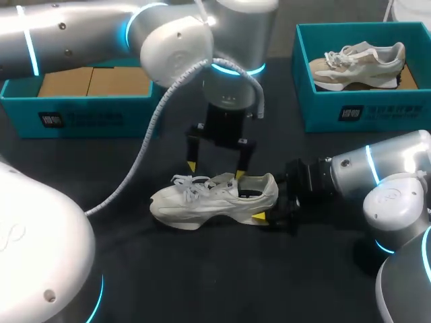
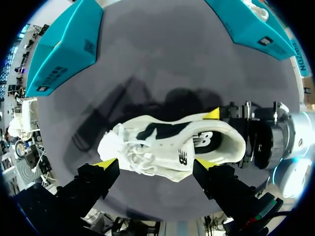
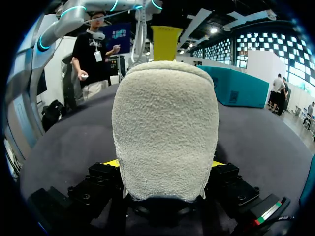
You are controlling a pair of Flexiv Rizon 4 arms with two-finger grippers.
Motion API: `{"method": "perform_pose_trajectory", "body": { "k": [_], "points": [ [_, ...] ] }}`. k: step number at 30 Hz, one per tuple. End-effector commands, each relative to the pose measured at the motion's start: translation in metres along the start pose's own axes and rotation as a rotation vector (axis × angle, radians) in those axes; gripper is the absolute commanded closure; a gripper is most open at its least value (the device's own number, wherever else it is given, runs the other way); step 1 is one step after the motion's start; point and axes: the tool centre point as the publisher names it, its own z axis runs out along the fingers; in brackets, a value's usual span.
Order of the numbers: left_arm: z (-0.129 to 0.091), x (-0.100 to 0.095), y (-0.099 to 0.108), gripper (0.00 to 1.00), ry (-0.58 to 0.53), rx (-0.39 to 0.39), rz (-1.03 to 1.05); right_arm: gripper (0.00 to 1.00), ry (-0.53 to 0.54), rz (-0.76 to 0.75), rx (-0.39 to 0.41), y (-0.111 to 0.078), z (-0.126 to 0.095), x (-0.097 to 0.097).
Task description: Take the shoe out of the shoebox, open the shoe tongue, remove and reinsert the insole, then place the shoe into the shoebox
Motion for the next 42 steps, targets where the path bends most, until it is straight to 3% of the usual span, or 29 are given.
{"method": "perform_pose_trajectory", "body": {
  "k": [1, 15, 42],
  "points": [
    [0.01, 0.012, 0.0, 0.0, -0.009, -0.01, 0.017, 1.0, -0.001, 0.001, 0.006, -0.001, 0.001, 0.003],
    [0.029, 0.024, -0.001, 0.0, -0.076, 0.038, 0.019, 1.0, -0.001, 0.001, 0.006, -0.001, 0.001, 0.003],
    [0.052, 0.018, -0.009, 0.0, -0.137, 0.029, -0.04, 1.0, -0.001, 0.001, 0.006, -0.001, 0.001, 0.003]
  ]
}}
